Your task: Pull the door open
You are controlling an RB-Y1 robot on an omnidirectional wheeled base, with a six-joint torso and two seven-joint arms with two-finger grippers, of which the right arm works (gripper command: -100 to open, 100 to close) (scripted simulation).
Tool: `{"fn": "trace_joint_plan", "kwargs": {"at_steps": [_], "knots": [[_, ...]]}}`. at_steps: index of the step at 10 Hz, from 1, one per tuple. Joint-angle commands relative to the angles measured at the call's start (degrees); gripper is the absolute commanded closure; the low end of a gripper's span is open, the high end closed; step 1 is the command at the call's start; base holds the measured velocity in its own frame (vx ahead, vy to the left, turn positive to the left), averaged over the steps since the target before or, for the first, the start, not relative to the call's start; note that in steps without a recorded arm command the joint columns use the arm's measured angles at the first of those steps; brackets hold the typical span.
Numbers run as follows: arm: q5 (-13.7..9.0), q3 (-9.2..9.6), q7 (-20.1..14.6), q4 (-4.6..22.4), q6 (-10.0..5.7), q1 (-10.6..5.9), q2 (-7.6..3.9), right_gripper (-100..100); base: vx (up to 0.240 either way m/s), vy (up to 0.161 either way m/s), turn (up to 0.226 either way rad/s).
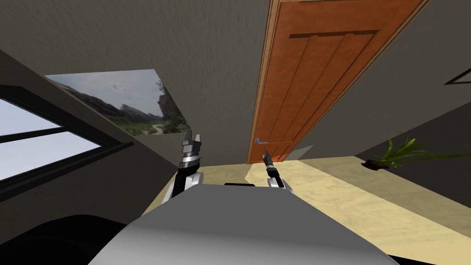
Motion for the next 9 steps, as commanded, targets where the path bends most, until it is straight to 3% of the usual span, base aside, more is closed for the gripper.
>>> {"fn": "trace_joint_plan", "kwargs": {"at_steps": [1,3,9], "knots": [[-0.2,0.22,0.0,2.1,-0.70,-0.44,-0.31,-100,0.048,-0.111,0.208],[-0.5,0.44,0.1,5.3,-1.60,-1.46,-0.63,-100,0.062,-0.156,0.192],[-0.9,0.84,0.2,11.0,-3.22,-3.29,-1.21,-100,0.030,-0.100,0.116]]}}
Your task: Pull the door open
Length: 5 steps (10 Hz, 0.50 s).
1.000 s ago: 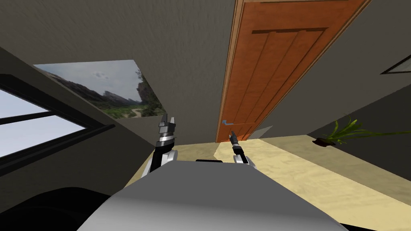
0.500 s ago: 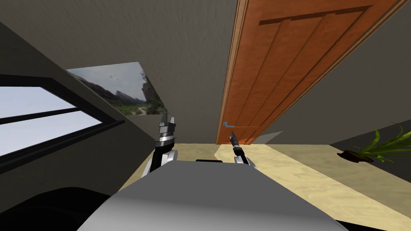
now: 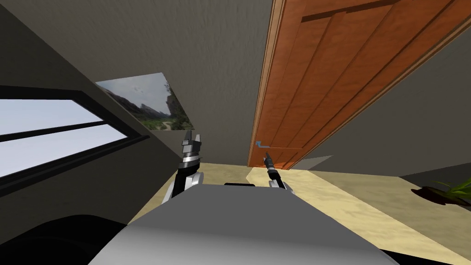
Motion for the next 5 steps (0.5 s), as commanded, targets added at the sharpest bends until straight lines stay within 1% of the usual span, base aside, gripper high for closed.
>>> {"fn": "trace_joint_plan", "kwargs": {"at_steps": [1,2,3,4,5], "knots": [[0.0,0.00,0.0,0.0,0.00,0.00,0.00,-100,0.012,-0.037,0.019],[-0.4,-0.49,-0.7,0.8,-0.92,0.48,-0.83,-100,0.118,0.012,0.120],[-0.6,-0.67,-1.0,1.0,-1.22,0.67,-1.14,-100,0.195,0.051,0.139],[-0.9,-1.10,-1.6,1.6,-1.92,1.12,-1.84,-100,0.211,0.049,0.112],[-1.3,-1.57,-2.3,2.2,-2.69,1.63,-2.63,-100,0.213,0.036,0.158]]}}
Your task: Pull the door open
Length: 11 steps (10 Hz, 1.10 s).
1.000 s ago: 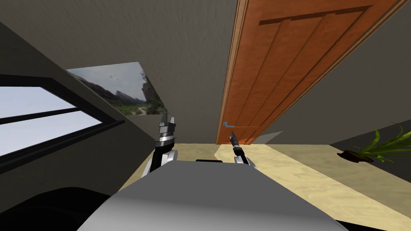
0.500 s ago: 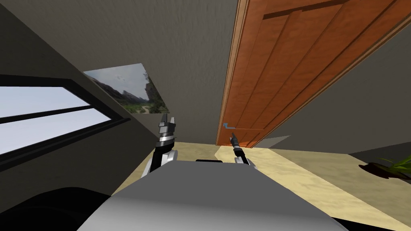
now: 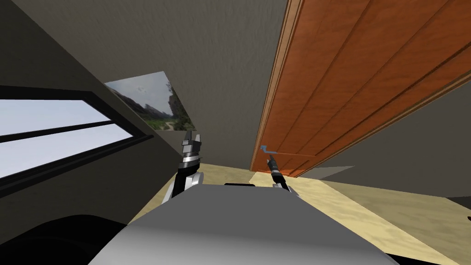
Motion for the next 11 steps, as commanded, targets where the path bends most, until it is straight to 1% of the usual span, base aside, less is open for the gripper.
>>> {"fn": "trace_joint_plan", "kwargs": {"at_steps": [1,3,5,6,7,8,11], "knots": [[-0.3,-0.28,-0.8,1.7,-0.87,-0.68,-0.74,-100,0.130,0.020,0.055],[-1.0,-1.23,-2.2,3.0,-2.42,0.33,-2.32,-100,0.128,0.018,0.134],[-1.6,-1.97,-3.2,3.9,-3.64,1.13,-3.55,-100,0.187,-0.009,0.150],[-1.8,-2.20,-3.6,4.2,-4.00,1.36,-3.92,-100,0.194,-0.001,0.086],[-1.7,-2.08,-2.9,2.8,-3.19,1.79,-3.39,-100,0.085,-0.001,0.014],[-1.7,-2.08,-2.9,2.8,-3.19,1.79,-3.39,100,-0.011,-0.001,-0.010],[-1.7,-2.08,-2.9,2.8,-3.19,1.79,-3.39,100,-0.025,0.001,0.002]]}}
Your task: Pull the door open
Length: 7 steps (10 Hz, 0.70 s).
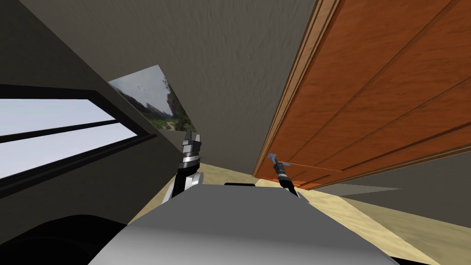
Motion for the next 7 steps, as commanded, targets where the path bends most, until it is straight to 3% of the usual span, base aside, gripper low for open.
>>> {"fn": "trace_joint_plan", "kwargs": {"at_steps": [1,3,7], "knots": [[0.0,-0.02,0.0,0.0,-0.10,0.00,-0.02,100,-0.007,0.000,0.000],[0.3,0.62,-0.7,-0.1,-0.62,0.58,-0.57,100,-0.058,-0.021,0.045],[1.2,2.60,-3.2,-0.4,-2.82,2.39,-2.61,100,-0.195,-0.046,0.135]]}}
